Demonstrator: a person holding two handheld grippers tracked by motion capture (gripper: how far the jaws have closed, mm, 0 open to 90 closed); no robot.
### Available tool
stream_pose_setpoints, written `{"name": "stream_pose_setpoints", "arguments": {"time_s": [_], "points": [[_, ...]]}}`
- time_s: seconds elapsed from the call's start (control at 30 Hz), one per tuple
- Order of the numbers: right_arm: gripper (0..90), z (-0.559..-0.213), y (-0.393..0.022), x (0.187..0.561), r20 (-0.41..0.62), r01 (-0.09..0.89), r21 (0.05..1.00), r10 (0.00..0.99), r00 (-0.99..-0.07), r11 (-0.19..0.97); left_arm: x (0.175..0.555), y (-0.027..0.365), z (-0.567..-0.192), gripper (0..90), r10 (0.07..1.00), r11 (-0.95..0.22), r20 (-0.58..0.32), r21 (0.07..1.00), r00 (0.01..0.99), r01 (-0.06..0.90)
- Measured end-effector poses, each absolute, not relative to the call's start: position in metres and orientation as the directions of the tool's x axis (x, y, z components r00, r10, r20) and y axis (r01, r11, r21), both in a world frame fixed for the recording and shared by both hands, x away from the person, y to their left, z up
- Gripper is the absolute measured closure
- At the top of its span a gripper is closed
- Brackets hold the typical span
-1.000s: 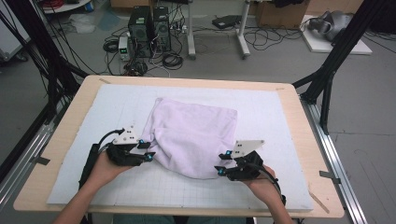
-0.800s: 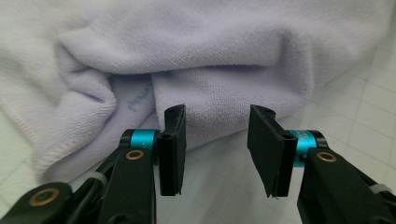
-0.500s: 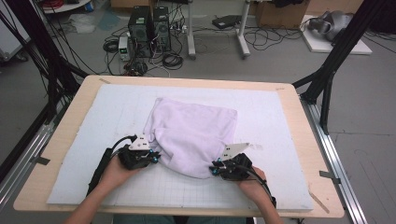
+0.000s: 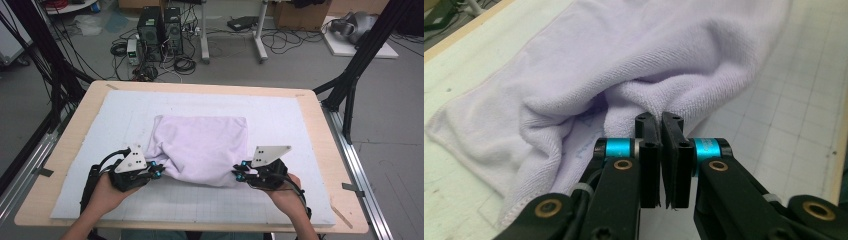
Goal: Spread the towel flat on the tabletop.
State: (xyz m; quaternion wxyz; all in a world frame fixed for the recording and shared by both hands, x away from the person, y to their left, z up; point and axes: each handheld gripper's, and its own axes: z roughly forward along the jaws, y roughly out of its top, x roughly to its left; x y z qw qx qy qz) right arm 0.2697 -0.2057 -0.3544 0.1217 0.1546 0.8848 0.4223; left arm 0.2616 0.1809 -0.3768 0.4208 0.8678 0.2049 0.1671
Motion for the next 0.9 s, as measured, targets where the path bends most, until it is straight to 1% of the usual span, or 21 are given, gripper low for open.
{"name": "stream_pose_setpoints", "arguments": {"time_s": [0.03, 0.1, 0.17, 0.23, 0.33, 0.4, 0.47, 0.53, 0.6, 0.77, 0.9], "points": [[79.3, -0.353, -0.206, 0.27, -0.088, 0.169, 0.784, 0.376, -0.922, 0.597, 0.263, 0.181, -0.38, 81.6, 0.495, -0.557, 0.098, 0.798, 0.863, 0.229], [79.3, -0.356, -0.205, 0.272, -0.084, 0.176, 0.771, 0.372, -0.924, 0.612, 0.265, 0.182, -0.389, 67.1, 0.494, -0.554, 0.066, 0.792, 0.867, 0.256], [79.3, -0.366, -0.204, 0.273, -0.065, 0.195, 0.756, 0.368, -0.928, 0.625, 0.266, 0.181, -0.397, 60.4, 0.493, -0.552, 0.047, 0.789, 0.869, 0.271], [79.4, -0.377, -0.203, 0.275, -0.039, 0.217, 0.751, 0.369, -0.928, 0.623, 0.267, 0.176, -0.405, 56.8, 0.482, -0.554, 0.028, 0.784, 0.876, 0.279], [79.4, -0.389, -0.201, 0.278, -0.009, 0.241, 0.746, 0.371, -0.928, 0.621, 0.27, 0.167, -0.415, 56.3, 0.453, -0.603, 0.041, 0.75, 0.891, 0.272], [79.3, -0.394, -0.2, 0.279, -0.002, 0.246, 0.746, 0.372, -0.928, 0.619, 0.272, 0.16, -0.42, 60.6, 0.429, -0.64, 0.059, 0.724, 0.901, 0.257], [79.3, -0.397, -0.198, 0.279, 0.001, 0.246, 0.747, 0.368, -0.93, 0.618, 0.274, 0.154, -0.425, 70.4, 0.412, -0.661, 0.064, 0.707, 0.909, 0.25], [79.3, -0.397, -0.198, 0.279, 0.003, 0.245, 0.747, 0.365, -0.931, 0.618, 0.274, 0.151, -0.427, 84.3, 0.403, -0.668, 0.067, 0.703, 0.913, 0.243], [79.3, -0.394, -0.199, 0.277, 0.0, 0.242, 0.752, 0.367, -0.93, 0.613, 0.273, 0.151, -0.425, 86.8, 0.407, -0.658, 0.072, 0.714, 0.91, 0.238], [79.7, -0.377, -0.203, 0.27, -0.017, 0.217, 0.764, 0.355, -0.935, 0.608, 0.266, 0.163, -0.4, 87.8, 0.42, -0.602, 0.075, 0.768, 0.905, 0.216], [79.9, -0.353, -0.206, 0.263, -0.051, 0.181, 0.777, 0.347, -0.937, 0.604, 0.259, 0.172, -0.371, 87.9, 0.433, -0.582, 0.129, 0.796, 0.892, 0.168]]}}
